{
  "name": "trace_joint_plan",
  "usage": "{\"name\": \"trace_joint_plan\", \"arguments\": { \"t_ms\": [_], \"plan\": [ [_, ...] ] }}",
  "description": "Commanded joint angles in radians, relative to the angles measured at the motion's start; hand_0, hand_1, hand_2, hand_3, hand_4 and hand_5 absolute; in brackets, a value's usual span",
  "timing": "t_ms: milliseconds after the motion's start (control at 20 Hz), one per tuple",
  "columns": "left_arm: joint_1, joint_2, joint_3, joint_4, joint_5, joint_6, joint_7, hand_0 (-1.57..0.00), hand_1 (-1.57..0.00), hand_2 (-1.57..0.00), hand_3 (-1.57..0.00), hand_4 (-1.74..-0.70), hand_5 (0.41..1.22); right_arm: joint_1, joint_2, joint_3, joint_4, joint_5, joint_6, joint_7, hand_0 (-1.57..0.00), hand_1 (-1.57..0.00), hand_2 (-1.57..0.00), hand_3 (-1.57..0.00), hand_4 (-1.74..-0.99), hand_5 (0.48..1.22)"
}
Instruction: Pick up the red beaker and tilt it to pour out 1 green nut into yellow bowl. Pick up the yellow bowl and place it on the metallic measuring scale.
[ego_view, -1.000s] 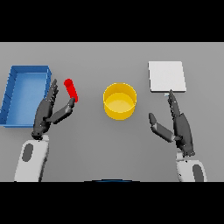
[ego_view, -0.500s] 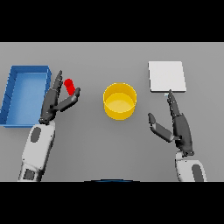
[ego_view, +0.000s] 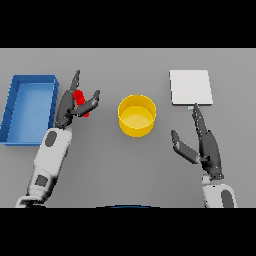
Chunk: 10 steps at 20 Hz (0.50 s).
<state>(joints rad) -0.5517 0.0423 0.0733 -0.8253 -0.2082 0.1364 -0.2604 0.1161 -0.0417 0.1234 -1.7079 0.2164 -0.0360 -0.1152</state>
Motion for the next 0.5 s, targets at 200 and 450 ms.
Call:
{"name": "trace_joint_plan", "arguments": {
  "t_ms": [200,450],
  "plan": [
    [-0.04,-0.024,0.041,0.088,0.012,0.055,-0.069,-0.57,-0.61,-0.6,-0.42,-1.42,0.86,-0.008,-0.004,-0.007,0.009,0.004,-0.007,0.001,0.0,0.0,0.0,0.0,-1.247,0.688],
    [-0.066,-0.039,0.058,0.141,0.013,0.052,-0.174,-1.24,-1.25,-1.25,-1.11,-1.57,1.103,-0.027,0.001,-0.002,0.016,0.018,-0.015,0.011,0.0,0.0,0.0,0.0,-1.233,0.686]
  ]
}}
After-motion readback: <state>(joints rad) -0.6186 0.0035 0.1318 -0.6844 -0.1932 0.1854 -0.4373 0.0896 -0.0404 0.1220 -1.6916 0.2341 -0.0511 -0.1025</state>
